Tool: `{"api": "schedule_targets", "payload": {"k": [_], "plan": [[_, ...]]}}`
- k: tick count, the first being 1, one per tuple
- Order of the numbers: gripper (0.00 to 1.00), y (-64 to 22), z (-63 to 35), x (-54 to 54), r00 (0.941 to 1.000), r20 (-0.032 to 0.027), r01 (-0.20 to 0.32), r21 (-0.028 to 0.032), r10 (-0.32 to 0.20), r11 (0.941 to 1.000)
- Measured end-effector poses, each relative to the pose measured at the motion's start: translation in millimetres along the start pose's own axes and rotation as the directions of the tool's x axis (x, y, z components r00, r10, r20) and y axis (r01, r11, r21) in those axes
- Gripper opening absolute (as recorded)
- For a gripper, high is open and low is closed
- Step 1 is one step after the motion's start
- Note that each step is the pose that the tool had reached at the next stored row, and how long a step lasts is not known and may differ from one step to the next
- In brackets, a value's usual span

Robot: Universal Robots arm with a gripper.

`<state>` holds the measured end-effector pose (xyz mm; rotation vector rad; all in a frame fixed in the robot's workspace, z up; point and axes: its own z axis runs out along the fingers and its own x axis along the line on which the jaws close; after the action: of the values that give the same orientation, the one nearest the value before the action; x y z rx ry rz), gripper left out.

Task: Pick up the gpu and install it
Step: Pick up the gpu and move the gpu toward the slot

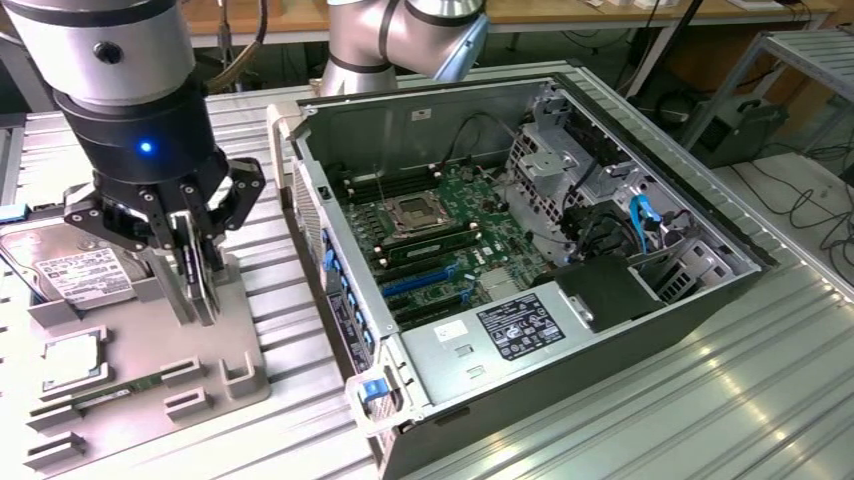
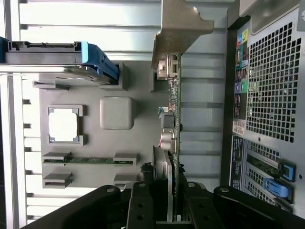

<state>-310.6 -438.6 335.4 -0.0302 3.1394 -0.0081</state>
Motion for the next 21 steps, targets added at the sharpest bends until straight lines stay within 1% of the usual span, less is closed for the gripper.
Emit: {"api": "schedule_targets", "payload": {"k": [4, 10, 13, 14, 16, 21], "plan": [[0.28, -0.1, -10.7, 0.0, 1.0, -0.0001, 0.0, 0.0, 0.0, 1.0], [0.28, -0.1, -22.9, 0.0, 1.0, 0.0, 0.0, -0.0002, 0.0, 1.0], [0.28, -0.2, -30.8, 0.0, 1.0, -0.0001, 0.0, -0.0001, 0.0, 1.0], [0.28, -0.2, -33.6, -0.1, 1.0, -0.0001, 0.0, -0.0002, 0.0, 1.0], [0.28, -0.2, -43.9, -0.1, 1.0, -0.0001, 0.0, -0.0002, 0.0, 1.0], [0.28, -0.3, -55.1, -0.1, 1.0, -0.0001, 0.0, -0.0001, 0.0, 1.0]]}}
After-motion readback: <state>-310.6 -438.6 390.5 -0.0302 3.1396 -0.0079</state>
